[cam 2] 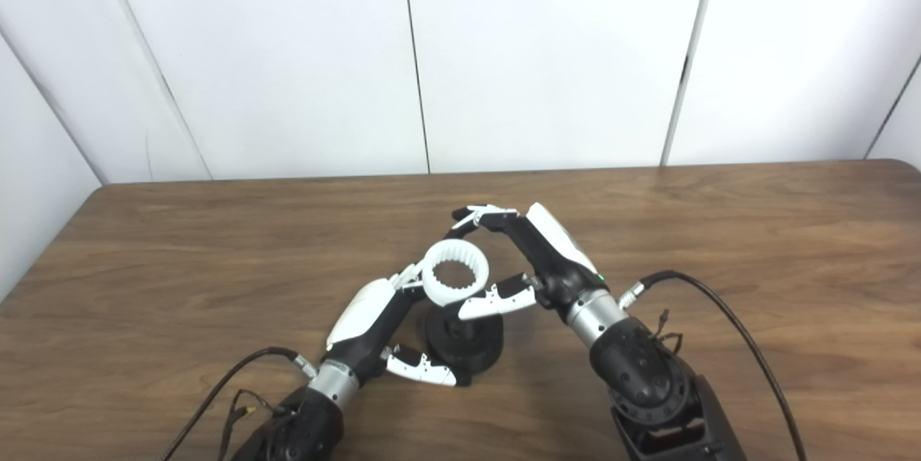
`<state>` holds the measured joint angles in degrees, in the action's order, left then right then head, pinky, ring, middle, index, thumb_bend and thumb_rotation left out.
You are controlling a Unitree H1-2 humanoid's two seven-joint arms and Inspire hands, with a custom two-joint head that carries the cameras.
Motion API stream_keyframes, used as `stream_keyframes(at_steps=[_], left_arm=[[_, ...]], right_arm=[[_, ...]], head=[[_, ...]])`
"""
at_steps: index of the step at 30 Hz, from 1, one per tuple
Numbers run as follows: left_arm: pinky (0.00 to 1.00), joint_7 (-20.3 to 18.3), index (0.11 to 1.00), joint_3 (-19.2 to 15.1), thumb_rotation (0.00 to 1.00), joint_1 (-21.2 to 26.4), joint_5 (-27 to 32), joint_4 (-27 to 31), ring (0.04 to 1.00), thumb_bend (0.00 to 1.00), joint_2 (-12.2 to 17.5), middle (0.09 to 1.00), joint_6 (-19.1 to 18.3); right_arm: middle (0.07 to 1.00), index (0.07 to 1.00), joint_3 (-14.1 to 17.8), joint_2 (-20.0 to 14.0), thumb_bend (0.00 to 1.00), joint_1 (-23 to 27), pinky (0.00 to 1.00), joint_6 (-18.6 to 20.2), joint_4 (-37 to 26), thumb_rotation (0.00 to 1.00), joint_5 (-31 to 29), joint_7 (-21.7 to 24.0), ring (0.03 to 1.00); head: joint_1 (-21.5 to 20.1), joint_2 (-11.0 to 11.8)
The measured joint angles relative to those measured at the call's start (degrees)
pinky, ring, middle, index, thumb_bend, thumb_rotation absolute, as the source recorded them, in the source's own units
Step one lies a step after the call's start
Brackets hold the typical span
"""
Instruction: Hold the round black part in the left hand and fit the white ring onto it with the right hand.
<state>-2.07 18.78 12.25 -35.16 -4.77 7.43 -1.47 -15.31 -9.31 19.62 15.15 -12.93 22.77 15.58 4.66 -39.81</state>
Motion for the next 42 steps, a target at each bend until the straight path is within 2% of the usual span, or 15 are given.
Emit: stream_keyframes(at_steps=[7,15,26,34,42], left_arm=[[1.00,0.0,0.649,0.0,0.28,0.0,0.0,0.0,1.000,0.90,0.0,1.000,0.0],[1.00,-0.1,0.648,0.0,0.28,0.0,0.0,0.3,1.000,0.90,0.0,1.000,-0.4],[1.00,-0.4,0.641,0.0,0.27,-0.1,0.0,0.7,1.000,0.91,0.0,1.000,-1.0],[1.00,-0.7,0.646,0.2,0.27,-0.3,0.0,1.4,1.000,0.90,0.0,1.000,-1.7],[1.00,-0.8,0.647,0.4,0.27,-0.5,0.0,1.6,1.000,0.90,0.0,1.000,-1.8]], right_arm=[[0.832,0.479,-0.7,-0.5,0.52,-0.5,0.91,0.0,0.5,0.14,0.8,0.3,0.917],[0.834,0.479,-1.2,-1.6,0.52,-1.8,0.94,-0.1,1.3,0.14,1.3,0.7,0.931],[0.841,0.480,-1.2,-2.5,0.52,-2.6,0.92,-0.1,1.4,0.14,1.7,0.9,0.929],[0.831,0.480,-1.7,-2.1,0.52,-2.7,0.89,-1.7,3.0,0.14,2.0,-0.4,0.913],[0.835,0.480,-2.5,-1.4,0.52,-2.8,0.92,-2.0,5.5,0.15,3.1,-0.6,0.913]], head=[[0.0,-0.2],[-0.1,-0.5],[-0.4,-0.8],[-0.4,-1.0],[-0.2,-1.1]])
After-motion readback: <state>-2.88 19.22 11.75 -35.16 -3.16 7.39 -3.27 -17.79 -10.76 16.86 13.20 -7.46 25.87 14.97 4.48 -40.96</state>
